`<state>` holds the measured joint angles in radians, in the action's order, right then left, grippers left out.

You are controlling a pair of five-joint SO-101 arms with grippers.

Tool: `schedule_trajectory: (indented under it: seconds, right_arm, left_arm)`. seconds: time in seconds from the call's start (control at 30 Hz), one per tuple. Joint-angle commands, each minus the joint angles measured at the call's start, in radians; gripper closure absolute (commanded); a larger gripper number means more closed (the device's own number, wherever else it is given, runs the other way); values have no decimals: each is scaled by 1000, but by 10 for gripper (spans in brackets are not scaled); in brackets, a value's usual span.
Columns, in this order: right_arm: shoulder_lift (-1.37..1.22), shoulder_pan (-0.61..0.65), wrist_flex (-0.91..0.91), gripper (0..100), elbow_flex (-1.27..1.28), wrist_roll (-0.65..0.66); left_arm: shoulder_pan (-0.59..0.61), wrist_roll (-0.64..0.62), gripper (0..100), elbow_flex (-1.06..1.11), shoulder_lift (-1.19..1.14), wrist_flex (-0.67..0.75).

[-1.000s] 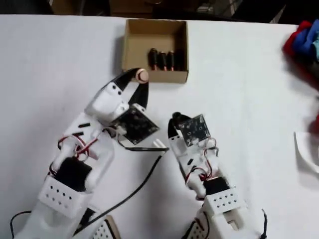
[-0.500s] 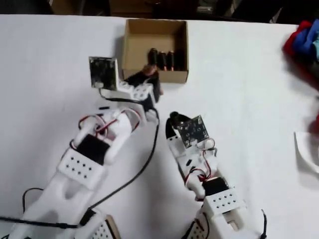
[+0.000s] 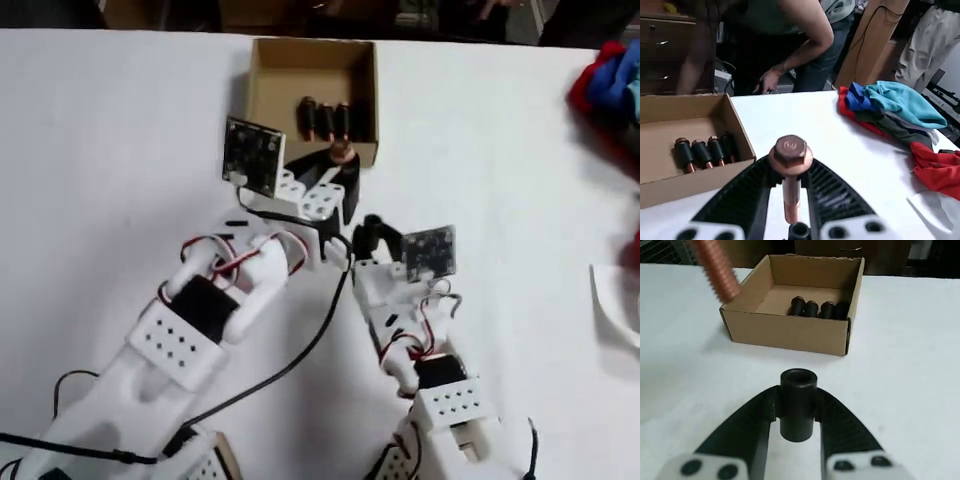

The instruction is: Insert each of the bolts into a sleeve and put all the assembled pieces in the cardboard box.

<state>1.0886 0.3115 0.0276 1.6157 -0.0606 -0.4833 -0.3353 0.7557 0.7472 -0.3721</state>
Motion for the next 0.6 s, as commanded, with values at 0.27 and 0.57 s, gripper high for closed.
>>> schedule_trajectory:
  seconds: [0.27,0.57]
  right_arm:
    - [137,48,-15,975,-17,66]
    - [503,56,-262,975,37,66]
  left_arm:
    - [-9,-11,974,-42,0,6]
    - [-12,-11,974,-42,0,0]
